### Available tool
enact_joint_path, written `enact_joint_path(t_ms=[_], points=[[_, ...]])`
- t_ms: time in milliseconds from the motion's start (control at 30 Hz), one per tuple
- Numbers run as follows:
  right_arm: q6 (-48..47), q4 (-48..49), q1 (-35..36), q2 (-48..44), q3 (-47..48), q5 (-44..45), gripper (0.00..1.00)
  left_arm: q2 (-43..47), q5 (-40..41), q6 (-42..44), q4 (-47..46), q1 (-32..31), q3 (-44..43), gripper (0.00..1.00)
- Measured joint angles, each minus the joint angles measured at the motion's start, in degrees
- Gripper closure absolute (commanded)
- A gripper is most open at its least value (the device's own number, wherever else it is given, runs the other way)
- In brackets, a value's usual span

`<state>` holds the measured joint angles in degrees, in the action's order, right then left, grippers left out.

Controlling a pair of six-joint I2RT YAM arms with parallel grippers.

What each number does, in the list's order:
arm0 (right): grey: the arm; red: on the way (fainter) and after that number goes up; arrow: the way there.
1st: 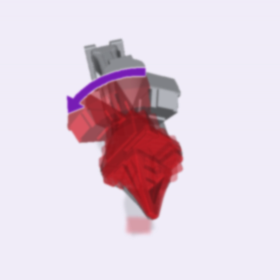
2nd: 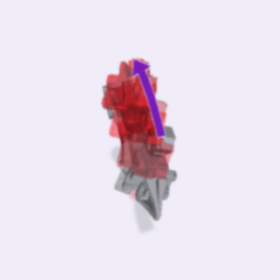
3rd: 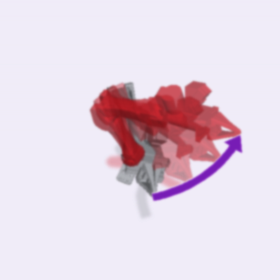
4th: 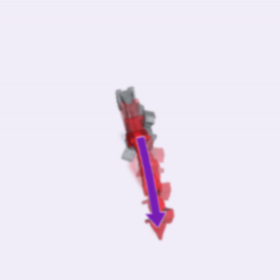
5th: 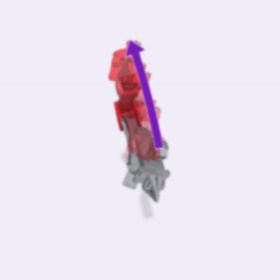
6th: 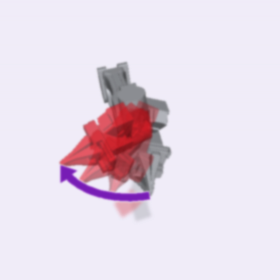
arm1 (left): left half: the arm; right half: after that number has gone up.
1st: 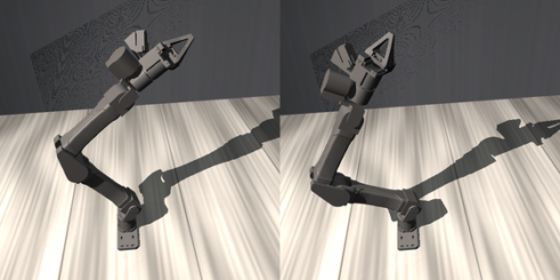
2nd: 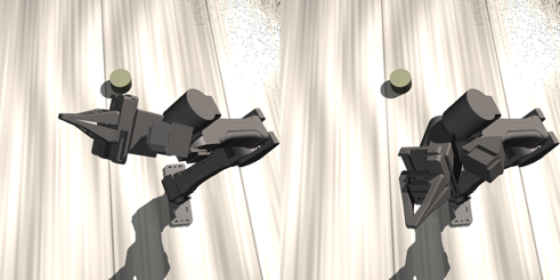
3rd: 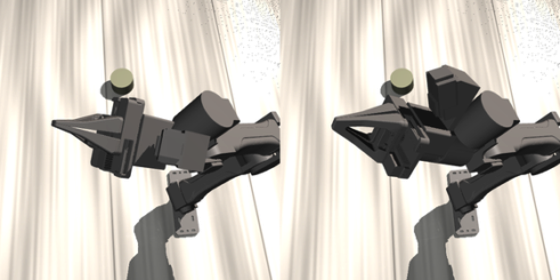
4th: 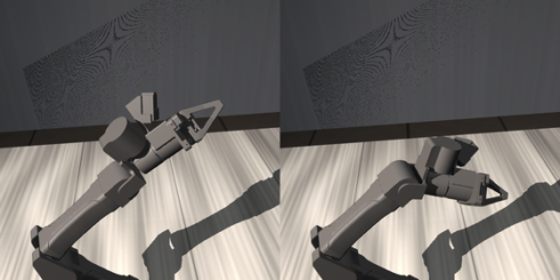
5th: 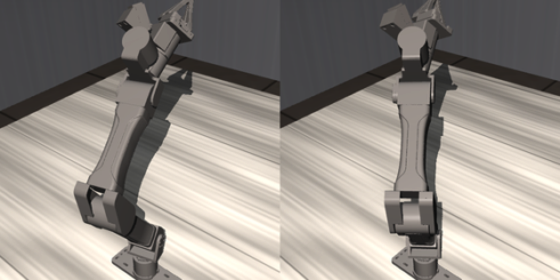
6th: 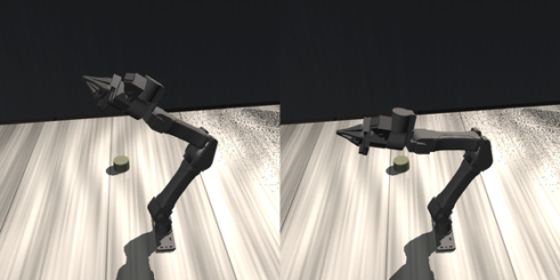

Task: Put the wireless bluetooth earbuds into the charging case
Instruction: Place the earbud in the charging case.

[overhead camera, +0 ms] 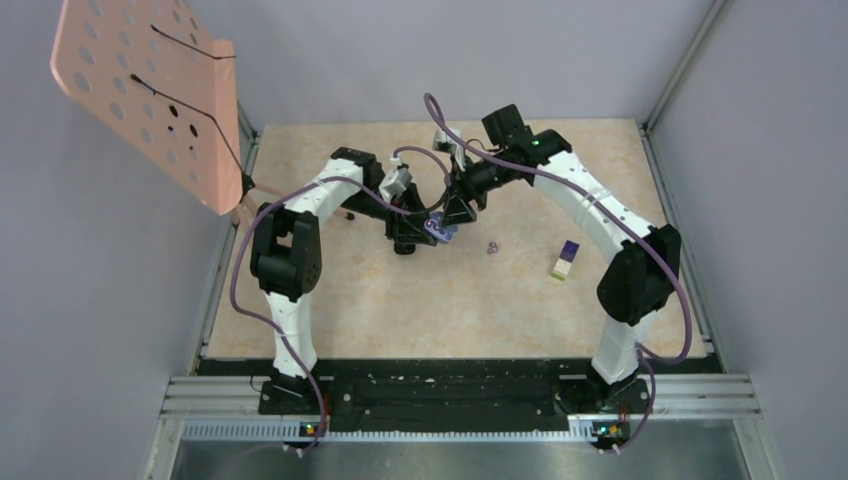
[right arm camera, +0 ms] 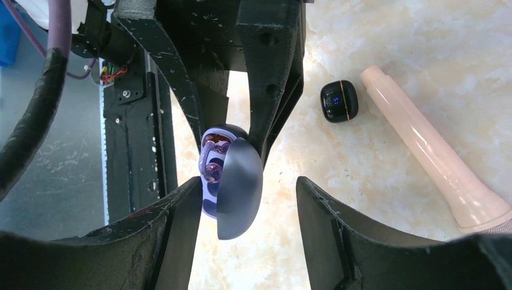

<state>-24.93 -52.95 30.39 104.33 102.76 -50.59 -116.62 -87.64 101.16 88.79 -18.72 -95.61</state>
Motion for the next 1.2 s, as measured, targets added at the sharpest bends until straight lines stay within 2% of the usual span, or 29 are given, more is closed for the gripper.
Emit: enact_joint_path(t_ms=[667,967,1067,1200], points=[[2.4,2.5,1.6,0.0,-1.9,5.2,0.41,0.0,0.1,-1.7,0.0,0.3,0.0,1.00],[2.7,0.9,-2.9,-2.5,0.3,-4.2,0.39,0.0,0.0,-1.0,0.0,0.3,-0.6,1.00],[3.6,0.5,-4.3,-4.6,1.2,-5.6,0.39,-0.8,0.0,-1.0,0.5,0.3,-3.9,1.00],[7.1,0.7,-6.7,-6.5,1.1,-7.7,0.39,-4.9,0.0,-4.0,0.8,0.4,-15.2,1.00]])
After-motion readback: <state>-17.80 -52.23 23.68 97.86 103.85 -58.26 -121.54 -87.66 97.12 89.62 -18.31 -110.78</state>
